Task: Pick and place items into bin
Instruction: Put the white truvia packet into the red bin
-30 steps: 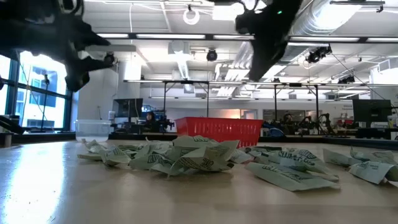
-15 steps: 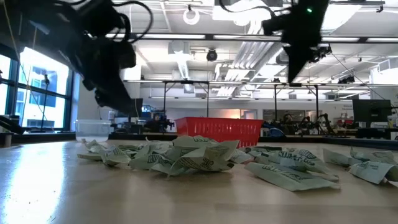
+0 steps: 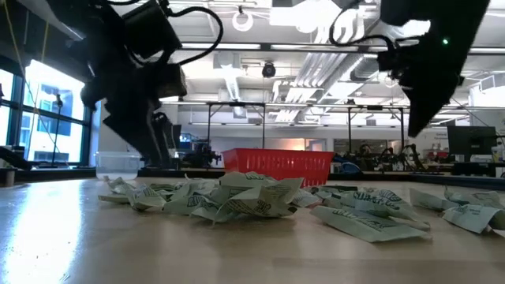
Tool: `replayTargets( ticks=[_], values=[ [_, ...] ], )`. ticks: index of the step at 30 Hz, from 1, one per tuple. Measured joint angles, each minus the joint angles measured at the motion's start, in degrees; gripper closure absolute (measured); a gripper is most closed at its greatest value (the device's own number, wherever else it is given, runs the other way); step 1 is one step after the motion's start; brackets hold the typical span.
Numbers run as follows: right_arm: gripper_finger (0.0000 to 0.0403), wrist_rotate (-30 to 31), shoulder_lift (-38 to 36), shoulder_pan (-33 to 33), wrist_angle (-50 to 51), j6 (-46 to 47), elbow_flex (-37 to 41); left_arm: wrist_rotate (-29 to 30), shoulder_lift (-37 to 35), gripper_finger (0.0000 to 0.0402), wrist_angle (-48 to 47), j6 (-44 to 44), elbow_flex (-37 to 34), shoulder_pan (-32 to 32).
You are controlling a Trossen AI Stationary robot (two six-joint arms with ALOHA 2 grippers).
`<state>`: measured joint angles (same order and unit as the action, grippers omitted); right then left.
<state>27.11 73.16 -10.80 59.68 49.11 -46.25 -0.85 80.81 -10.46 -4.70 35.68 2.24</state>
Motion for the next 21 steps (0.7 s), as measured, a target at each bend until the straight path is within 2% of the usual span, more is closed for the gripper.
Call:
replayTargets(
  ticks=[2,6,12,16,21],
  values=[
    [0.0146,-0.5,0.0,-0.3,-2.3,0.0,1.9,5.1,1.1,0.0163,0.1,0.0,0.0,2.5],
    [0.0146,-1.2,0.0,-0.3,-6.9,0.0,4.4,11.2,3.6,0.0163,0.5,-0.7,0.0,5.8],
    [0.0146,-0.6,0.0,-0.3,-11.2,-0.4,4.7,13.1,7.1,0.0173,1.4,-7.5,0.2,6.0],
    [0.0147,-0.7,0.0,-0.3,-12.5,-0.4,4.7,13.1,7.4,0.0210,2.7,-7.6,0.2,6.1],
    [0.0147,-0.7,0.0,-0.3,-13.4,-0.1,4.7,12.9,7.6,0.0283,4.2,-7.6,0.1,6.0]
  ],
)
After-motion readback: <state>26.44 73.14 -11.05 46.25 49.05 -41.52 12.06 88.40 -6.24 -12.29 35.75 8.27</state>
